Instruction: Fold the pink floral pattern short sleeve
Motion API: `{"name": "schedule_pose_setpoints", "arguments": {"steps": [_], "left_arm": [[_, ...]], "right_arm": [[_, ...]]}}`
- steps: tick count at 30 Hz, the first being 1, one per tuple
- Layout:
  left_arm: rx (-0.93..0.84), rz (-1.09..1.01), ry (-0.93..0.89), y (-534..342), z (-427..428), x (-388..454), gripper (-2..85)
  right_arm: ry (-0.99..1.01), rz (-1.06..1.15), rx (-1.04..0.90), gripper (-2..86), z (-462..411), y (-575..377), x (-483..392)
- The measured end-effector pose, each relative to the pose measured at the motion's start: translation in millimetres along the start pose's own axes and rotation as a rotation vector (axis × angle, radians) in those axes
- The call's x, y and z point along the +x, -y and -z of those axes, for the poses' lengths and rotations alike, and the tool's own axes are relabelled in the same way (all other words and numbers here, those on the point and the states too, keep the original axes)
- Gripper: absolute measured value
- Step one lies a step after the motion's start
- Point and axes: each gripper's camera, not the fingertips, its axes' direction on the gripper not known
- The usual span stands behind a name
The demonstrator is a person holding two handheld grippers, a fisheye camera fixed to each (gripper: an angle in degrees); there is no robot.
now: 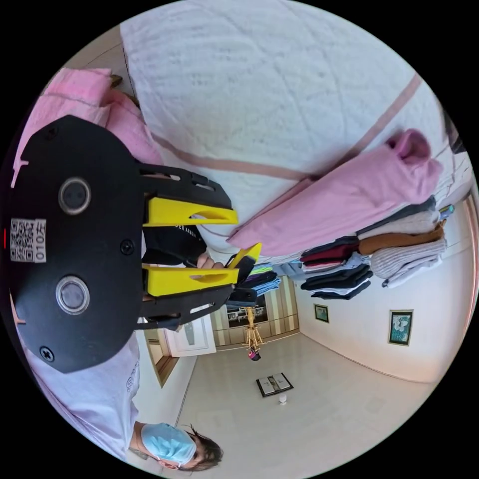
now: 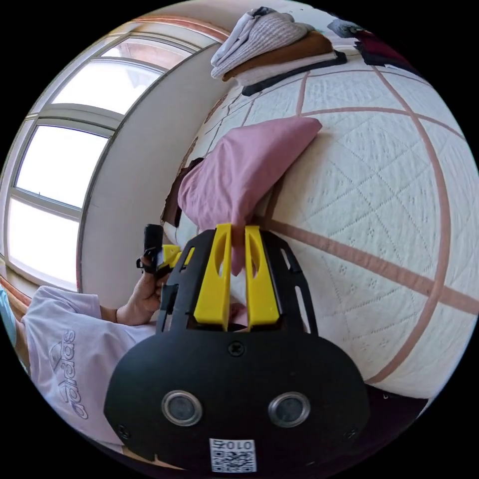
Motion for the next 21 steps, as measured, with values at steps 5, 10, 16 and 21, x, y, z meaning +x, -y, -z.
{"name": "schedule_pose_setpoints", "arguments": {"steps": [5, 10, 16, 21], "left_arm": [[0.031, -0.008, -0.112, 1.8, -15.7, 5.2, 16.4], [0.142, 0.042, -0.206, -5.4, -14.6, -4.0, 18.1], [0.204, 0.083, -0.345, -11.7, -33.6, -12.8, 16.0], [0.184, -0.043, -0.157, 3.7, -13.2, 8.7, 8.9]], "right_arm": [[0.290, -0.016, 0.080, 5.4, 26.3, 7.6, 9.4], [0.334, -0.076, 0.093, 5.3, 25.9, -2.9, 24.3], [0.342, -0.089, 0.088, 5.4, 21.8, -15.7, 30.3], [0.248, 0.021, 0.034, 5.6, 17.0, -29.5, 25.6]]}}
